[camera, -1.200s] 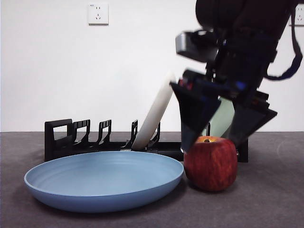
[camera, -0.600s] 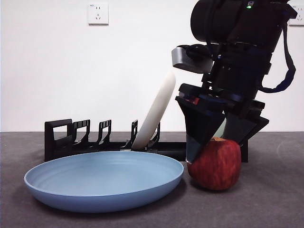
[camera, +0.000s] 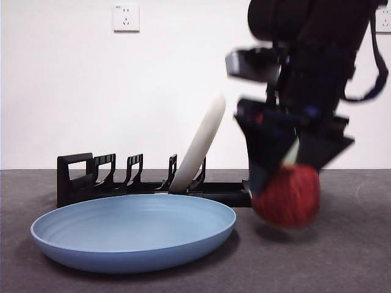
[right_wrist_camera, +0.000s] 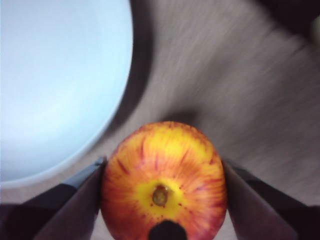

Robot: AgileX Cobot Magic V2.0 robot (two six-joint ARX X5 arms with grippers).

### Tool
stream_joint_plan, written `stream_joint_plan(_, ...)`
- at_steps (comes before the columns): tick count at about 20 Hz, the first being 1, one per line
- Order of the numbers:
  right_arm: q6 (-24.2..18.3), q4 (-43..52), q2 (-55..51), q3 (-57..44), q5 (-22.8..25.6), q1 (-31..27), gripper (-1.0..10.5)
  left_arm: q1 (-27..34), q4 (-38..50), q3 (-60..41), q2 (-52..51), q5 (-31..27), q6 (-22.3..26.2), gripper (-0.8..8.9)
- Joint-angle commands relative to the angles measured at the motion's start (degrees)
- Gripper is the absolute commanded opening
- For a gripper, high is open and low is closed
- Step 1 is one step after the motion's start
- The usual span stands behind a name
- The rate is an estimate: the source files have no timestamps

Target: Take the blue plate from the plate rack,put the plate on the table,take the apple from the table,put the apple in the plate

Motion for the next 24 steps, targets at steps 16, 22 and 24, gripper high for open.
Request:
stream_joint_plan(16,4.3,9.2,10.7,14.2,-6.3,12.6,-0.2,1.2,0.1,-0.2,-0.2,-13.6,0.3,4.13)
stream_joint_plan(22,4.1,5.2,21.0,18.3,-5.8,13.7,-0.2,4.5,-1.2,-0.2,-0.2,-13.6,0.3,4.13)
stream_joint_plan(24,3.9,3.9,22.2,18.3,-4.4,13.7,-0.1,5.6,-2.4,-0.2,-0.2,-13.5,0.3,4.13)
